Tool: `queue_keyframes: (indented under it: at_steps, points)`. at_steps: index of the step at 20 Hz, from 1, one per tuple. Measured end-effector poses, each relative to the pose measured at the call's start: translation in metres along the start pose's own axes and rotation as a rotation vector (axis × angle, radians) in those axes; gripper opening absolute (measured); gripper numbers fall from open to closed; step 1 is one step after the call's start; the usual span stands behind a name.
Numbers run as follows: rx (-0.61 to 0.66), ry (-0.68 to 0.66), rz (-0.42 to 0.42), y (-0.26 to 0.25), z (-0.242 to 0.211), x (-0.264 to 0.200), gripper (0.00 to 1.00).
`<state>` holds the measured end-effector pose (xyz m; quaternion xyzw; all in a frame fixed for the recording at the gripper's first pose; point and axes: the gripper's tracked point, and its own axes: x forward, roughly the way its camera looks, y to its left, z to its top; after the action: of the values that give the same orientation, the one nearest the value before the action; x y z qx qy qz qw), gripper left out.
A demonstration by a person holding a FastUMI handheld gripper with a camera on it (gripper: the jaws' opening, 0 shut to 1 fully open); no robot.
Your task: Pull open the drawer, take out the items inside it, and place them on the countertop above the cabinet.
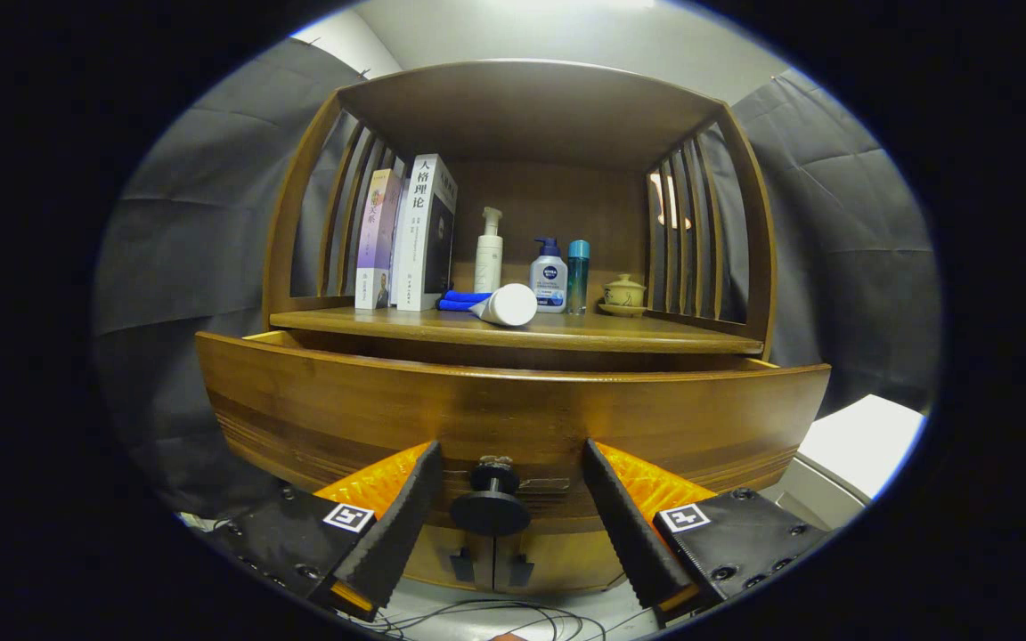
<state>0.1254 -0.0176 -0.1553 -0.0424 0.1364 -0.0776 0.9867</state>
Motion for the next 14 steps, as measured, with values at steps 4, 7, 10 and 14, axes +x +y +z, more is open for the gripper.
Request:
queue_keyframes:
  at_steps: [4,7,10,14]
  points:
    - [-0.002,-0.005,-0.004,0.001,0.001,0.011,1.00]
    - [0.001,-0.014,-0.007,0.001,0.002,0.021,1.00]
    - [-0.003,-0.027,-0.009,0.002,0.002,0.030,1.00]
    - [0.001,-0.034,-0.011,0.002,0.003,0.040,1.00]
